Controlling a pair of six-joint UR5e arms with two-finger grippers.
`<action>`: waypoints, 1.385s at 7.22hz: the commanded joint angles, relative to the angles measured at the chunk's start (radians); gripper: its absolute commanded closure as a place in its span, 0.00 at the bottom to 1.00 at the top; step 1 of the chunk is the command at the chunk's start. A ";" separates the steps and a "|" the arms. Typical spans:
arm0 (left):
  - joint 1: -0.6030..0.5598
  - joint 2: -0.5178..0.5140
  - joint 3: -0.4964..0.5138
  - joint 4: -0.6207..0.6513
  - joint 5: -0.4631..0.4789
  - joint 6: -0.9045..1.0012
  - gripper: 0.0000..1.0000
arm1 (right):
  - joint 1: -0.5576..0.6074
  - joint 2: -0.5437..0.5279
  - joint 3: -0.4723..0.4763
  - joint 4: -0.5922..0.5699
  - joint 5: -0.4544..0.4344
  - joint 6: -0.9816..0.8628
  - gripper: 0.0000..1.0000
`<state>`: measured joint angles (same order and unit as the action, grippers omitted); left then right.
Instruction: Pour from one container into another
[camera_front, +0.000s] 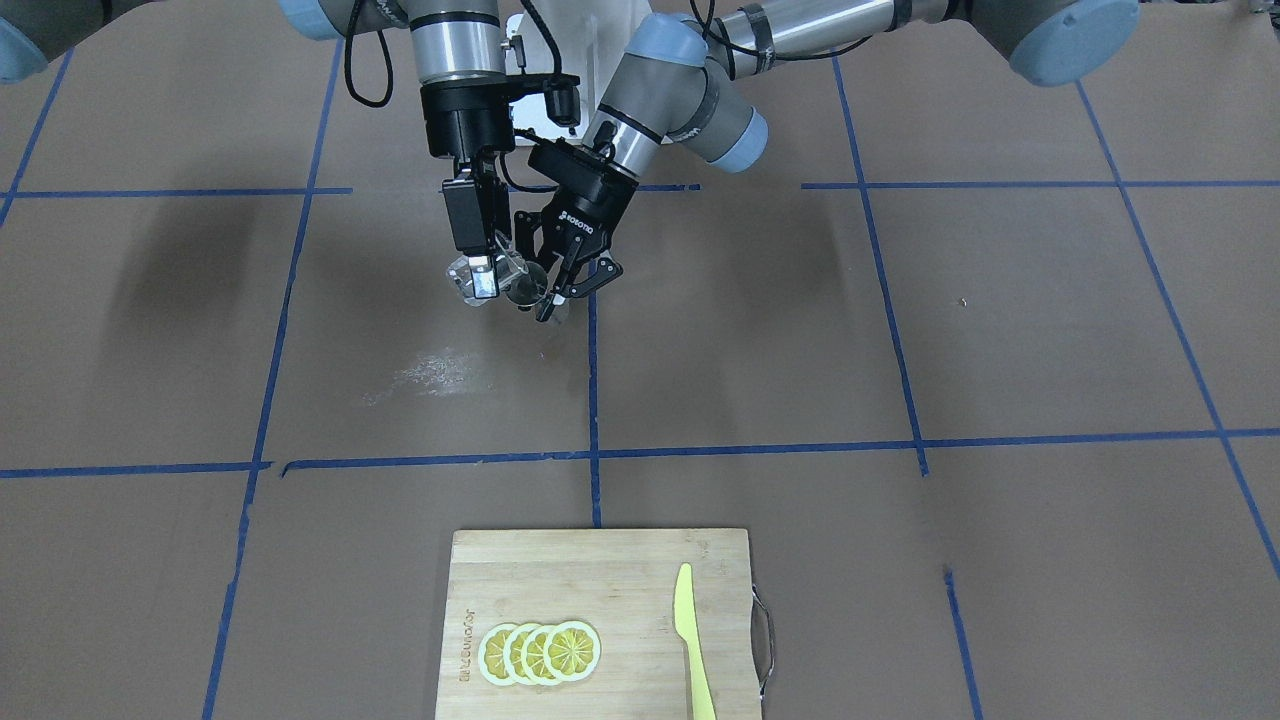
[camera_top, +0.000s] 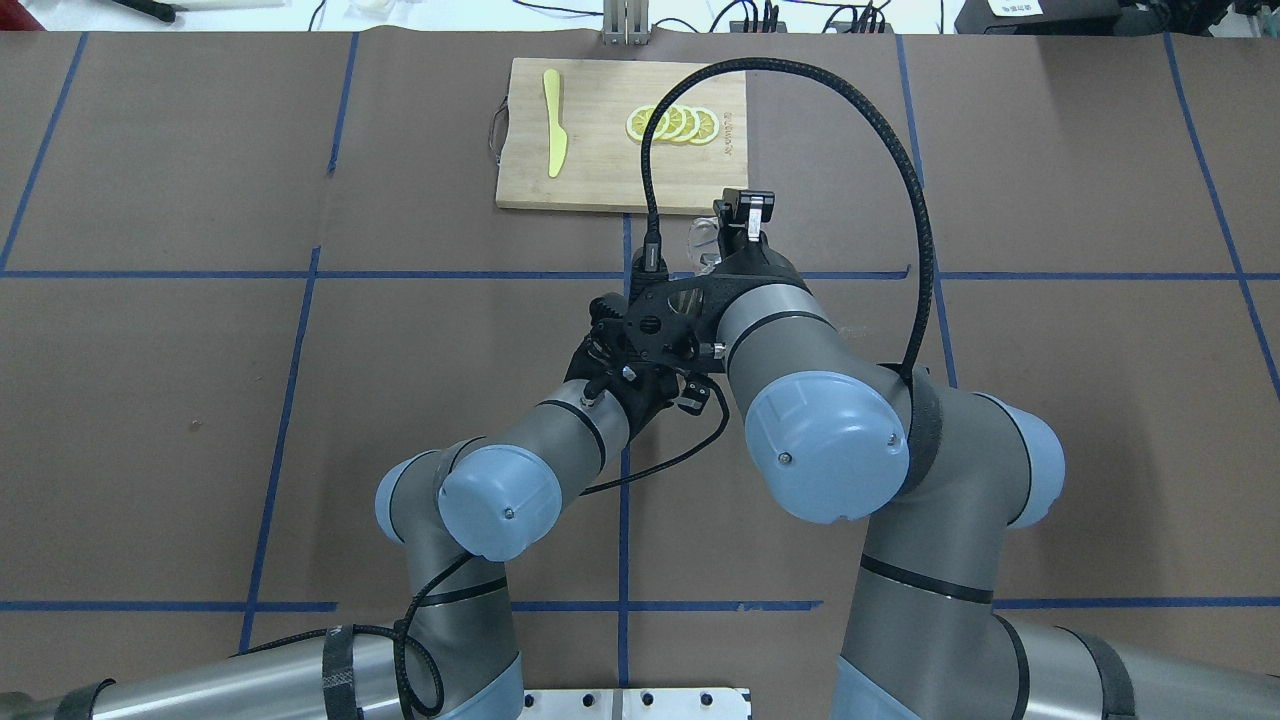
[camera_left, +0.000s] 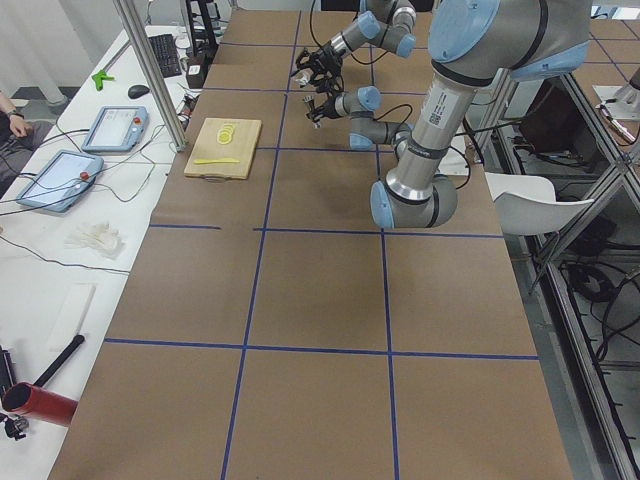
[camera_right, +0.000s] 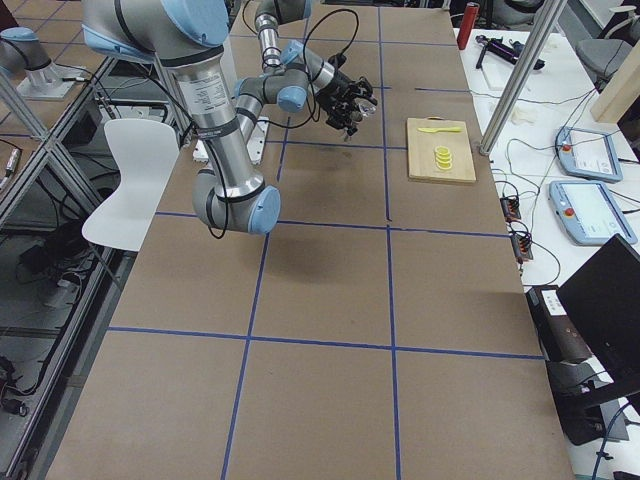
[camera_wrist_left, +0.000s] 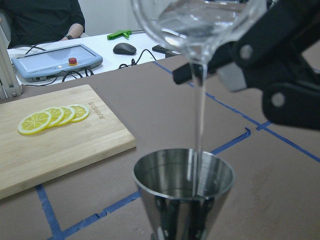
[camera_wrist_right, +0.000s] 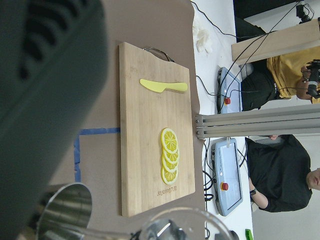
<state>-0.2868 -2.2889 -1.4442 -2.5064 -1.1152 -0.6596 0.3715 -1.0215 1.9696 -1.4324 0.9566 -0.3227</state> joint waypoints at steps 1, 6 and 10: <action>0.005 0.000 0.001 0.000 0.000 0.000 1.00 | 0.000 0.005 0.000 -0.005 -0.019 -0.044 1.00; 0.012 0.000 0.002 0.000 0.000 0.000 1.00 | 0.000 0.005 -0.002 -0.016 -0.064 -0.114 1.00; 0.023 -0.003 0.010 0.000 0.003 0.000 1.00 | -0.008 0.018 -0.015 -0.017 -0.104 -0.153 1.00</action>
<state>-0.2676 -2.2914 -1.4361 -2.5065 -1.1144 -0.6596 0.3656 -1.0063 1.9568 -1.4495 0.8600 -0.4629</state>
